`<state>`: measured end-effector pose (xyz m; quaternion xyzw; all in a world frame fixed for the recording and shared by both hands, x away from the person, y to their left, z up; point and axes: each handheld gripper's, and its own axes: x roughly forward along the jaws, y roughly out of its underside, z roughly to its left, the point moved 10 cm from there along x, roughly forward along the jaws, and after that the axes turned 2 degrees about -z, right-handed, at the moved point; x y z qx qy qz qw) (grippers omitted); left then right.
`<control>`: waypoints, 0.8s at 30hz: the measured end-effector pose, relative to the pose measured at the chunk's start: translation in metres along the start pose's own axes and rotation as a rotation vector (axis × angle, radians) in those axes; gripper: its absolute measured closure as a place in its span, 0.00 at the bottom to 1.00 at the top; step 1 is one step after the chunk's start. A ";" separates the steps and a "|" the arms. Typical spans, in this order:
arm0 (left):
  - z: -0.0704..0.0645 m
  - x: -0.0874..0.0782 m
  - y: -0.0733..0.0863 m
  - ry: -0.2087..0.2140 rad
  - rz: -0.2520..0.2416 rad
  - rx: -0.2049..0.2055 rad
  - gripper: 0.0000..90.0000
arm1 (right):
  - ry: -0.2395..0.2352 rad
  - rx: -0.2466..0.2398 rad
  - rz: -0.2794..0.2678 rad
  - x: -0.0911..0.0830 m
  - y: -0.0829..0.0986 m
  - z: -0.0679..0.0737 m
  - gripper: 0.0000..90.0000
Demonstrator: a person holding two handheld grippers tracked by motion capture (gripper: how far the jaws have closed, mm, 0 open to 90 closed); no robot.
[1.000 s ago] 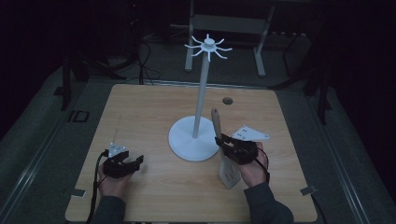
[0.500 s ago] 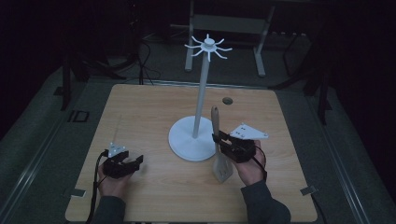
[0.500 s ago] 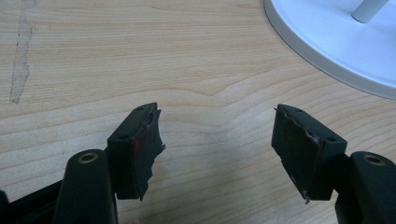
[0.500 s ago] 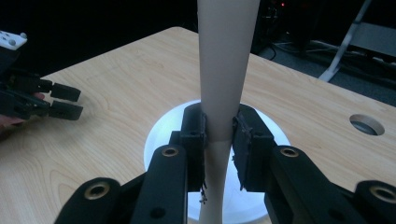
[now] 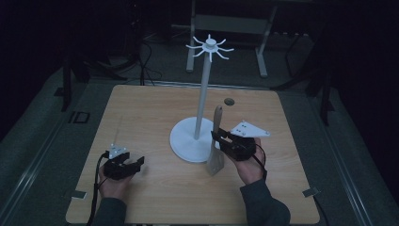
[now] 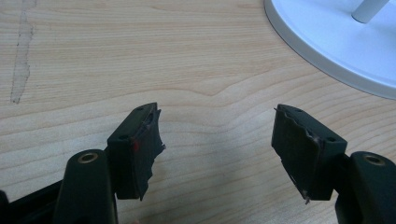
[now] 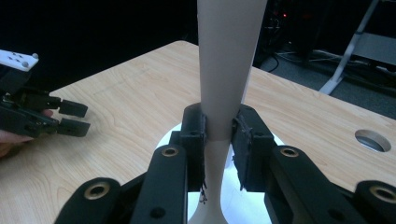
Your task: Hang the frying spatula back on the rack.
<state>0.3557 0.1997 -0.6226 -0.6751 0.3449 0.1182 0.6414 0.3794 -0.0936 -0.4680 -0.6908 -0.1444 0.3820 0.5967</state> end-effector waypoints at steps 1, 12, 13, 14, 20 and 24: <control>0.000 0.000 0.000 -0.001 -0.001 0.001 0.36 | -0.002 0.003 -0.004 0.001 -0.002 0.000 0.84; 0.000 0.000 0.000 -0.001 -0.001 0.001 0.36 | -0.011 0.010 -0.021 0.004 -0.014 0.002 0.84; 0.000 0.000 0.000 -0.001 0.000 0.001 0.36 | -0.010 0.010 -0.023 0.004 -0.014 0.002 0.84; 0.000 0.000 0.000 -0.002 0.000 0.001 0.36 | -0.008 0.010 -0.026 0.004 -0.015 0.002 0.84; 0.000 0.001 0.000 -0.002 0.001 0.001 0.36 | -0.003 0.018 -0.032 0.004 -0.018 0.000 0.84; 0.000 0.001 0.000 -0.002 -0.001 0.000 0.36 | 0.000 0.017 -0.038 0.003 -0.021 -0.002 0.84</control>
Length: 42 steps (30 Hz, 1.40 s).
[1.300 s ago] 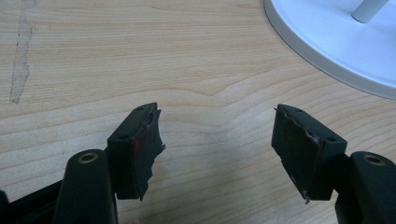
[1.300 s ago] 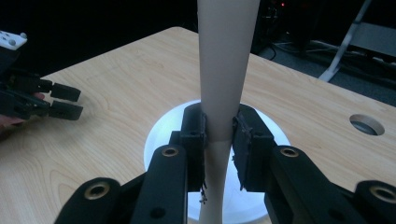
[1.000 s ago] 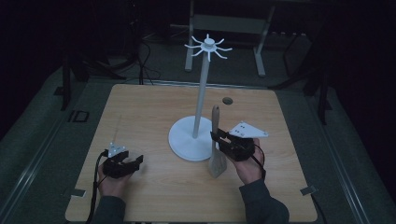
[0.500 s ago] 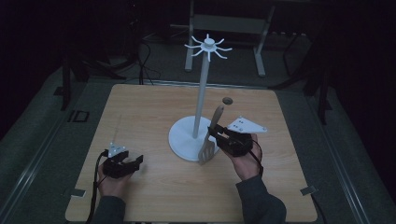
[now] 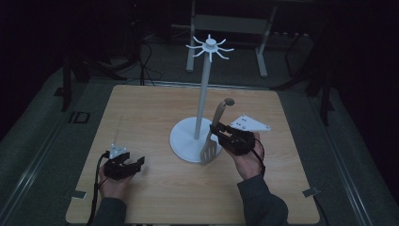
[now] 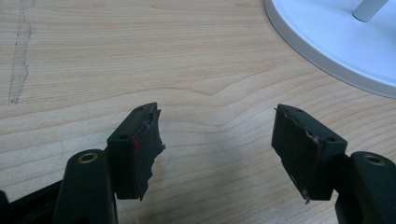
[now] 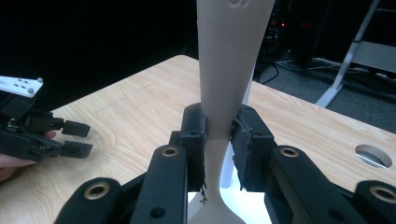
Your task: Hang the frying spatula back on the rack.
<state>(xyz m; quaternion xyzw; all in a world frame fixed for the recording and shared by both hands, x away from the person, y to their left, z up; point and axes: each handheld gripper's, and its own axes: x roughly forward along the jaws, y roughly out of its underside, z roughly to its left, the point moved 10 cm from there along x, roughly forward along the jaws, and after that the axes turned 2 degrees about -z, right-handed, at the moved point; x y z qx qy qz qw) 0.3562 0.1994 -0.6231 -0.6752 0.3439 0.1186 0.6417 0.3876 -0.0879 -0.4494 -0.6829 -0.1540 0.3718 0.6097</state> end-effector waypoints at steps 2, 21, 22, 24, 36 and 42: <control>0.000 0.000 0.000 0.000 -0.002 -0.001 0.36 | 0.000 0.002 -0.004 -0.001 -0.002 0.000 0.84; 0.001 -0.001 -0.001 0.000 -0.005 0.001 0.36 | 0.007 -0.001 -0.038 -0.005 -0.026 -0.005 0.84; 0.001 -0.001 -0.001 0.000 -0.005 0.001 0.36 | 0.008 -0.004 -0.041 -0.005 -0.027 -0.005 0.84; 0.001 -0.001 -0.001 0.000 -0.005 0.001 0.36 | 0.010 -0.005 -0.046 -0.006 -0.030 -0.006 0.84; 0.001 -0.001 -0.001 -0.001 -0.006 -0.003 0.36 | 0.010 -0.013 -0.056 -0.006 -0.043 -0.005 0.84; 0.001 -0.001 -0.001 -0.002 -0.006 -0.004 0.36 | 0.012 -0.012 -0.062 -0.007 -0.052 -0.006 0.84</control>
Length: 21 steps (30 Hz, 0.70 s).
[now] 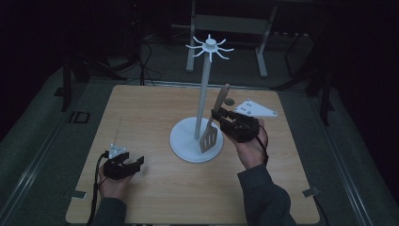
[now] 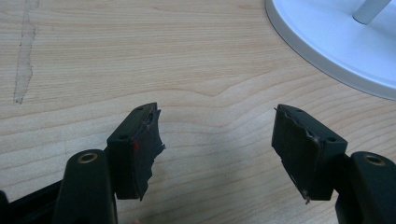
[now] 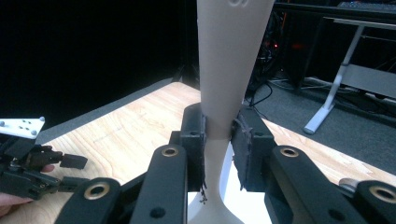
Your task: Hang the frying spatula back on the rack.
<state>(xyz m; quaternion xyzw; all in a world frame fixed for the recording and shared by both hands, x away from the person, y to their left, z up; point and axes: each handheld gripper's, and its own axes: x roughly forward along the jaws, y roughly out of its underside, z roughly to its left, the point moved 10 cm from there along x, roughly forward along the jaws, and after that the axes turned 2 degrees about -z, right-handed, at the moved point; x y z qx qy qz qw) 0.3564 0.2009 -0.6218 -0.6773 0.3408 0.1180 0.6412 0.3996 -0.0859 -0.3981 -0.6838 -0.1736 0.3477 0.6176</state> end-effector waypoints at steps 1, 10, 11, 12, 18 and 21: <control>0.000 0.000 0.000 0.000 0.001 0.000 0.36 | 0.002 -0.001 -0.001 0.000 -0.001 0.000 0.84; 0.001 0.000 0.000 -0.004 0.004 -0.001 0.36 | 0.008 -0.016 -0.008 -0.001 -0.013 -0.002 0.84; 0.001 0.000 0.001 -0.004 0.005 -0.002 0.36 | 0.010 -0.017 -0.008 -0.001 -0.014 -0.002 0.84; 0.001 0.000 0.001 -0.004 0.005 -0.002 0.36 | 0.010 -0.017 -0.008 -0.001 -0.014 -0.002 0.84; 0.000 0.000 0.001 -0.003 0.006 -0.006 0.36 | 0.023 -0.026 -0.007 0.000 -0.022 -0.008 0.84; 0.000 0.000 0.001 -0.002 0.005 -0.006 0.36 | 0.029 -0.022 -0.006 0.000 -0.024 -0.011 0.84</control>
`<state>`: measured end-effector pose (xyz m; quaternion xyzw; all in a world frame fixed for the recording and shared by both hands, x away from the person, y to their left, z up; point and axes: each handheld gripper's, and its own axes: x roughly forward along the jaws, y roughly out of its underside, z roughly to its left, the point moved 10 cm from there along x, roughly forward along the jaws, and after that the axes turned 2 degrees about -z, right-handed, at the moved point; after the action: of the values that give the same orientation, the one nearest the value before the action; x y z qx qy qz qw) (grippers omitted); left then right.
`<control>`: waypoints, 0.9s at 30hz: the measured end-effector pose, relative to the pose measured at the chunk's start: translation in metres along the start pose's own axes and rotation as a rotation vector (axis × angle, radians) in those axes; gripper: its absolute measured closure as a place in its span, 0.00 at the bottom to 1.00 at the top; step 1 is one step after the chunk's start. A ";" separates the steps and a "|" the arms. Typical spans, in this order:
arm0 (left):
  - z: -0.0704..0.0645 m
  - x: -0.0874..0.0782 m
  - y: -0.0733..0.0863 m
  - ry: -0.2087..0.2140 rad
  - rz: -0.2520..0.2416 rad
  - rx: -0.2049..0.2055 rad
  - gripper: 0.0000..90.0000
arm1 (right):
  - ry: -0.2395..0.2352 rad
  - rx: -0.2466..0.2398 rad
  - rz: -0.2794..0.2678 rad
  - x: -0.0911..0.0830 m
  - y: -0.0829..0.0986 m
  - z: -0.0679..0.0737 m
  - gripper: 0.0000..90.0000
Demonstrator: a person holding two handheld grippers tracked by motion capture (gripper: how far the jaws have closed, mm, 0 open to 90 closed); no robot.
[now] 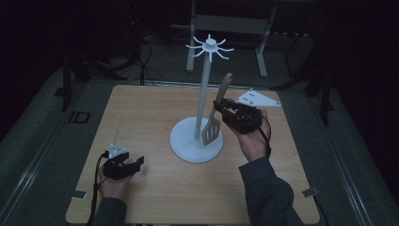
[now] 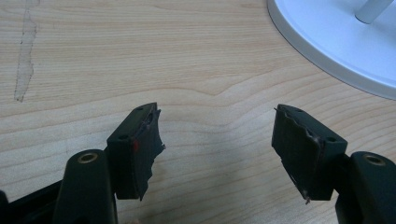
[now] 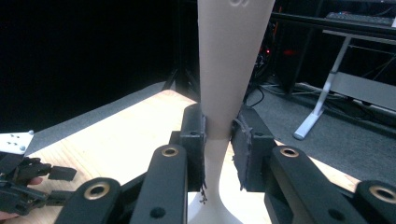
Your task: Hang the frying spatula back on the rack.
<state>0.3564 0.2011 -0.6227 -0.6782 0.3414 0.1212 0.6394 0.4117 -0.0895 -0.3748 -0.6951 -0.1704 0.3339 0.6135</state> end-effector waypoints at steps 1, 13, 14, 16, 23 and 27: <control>0.000 0.000 0.000 0.000 0.000 0.000 0.36 | 0.002 0.000 -0.001 0.000 -0.001 -0.001 0.84; 0.000 0.001 0.000 0.001 0.002 0.002 0.36 | 0.008 0.015 -0.002 -0.001 -0.011 -0.012 0.84; 0.000 0.001 0.000 0.001 0.001 0.002 0.36 | 0.009 0.014 -0.002 0.000 -0.012 -0.012 0.84; 0.000 0.000 0.000 0.001 0.001 0.000 0.36 | 0.012 0.014 -0.001 0.001 -0.013 -0.013 0.84; 0.000 0.000 0.000 0.000 0.000 0.001 0.36 | 0.014 0.017 0.001 0.003 -0.017 -0.015 0.84; 0.000 0.000 0.000 0.001 -0.001 0.001 0.36 | 0.011 0.017 0.001 0.004 -0.020 -0.015 0.84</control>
<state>0.3565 0.2015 -0.6223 -0.6780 0.3414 0.1202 0.6398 0.4282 -0.0942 -0.3564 -0.6918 -0.1638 0.3319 0.6201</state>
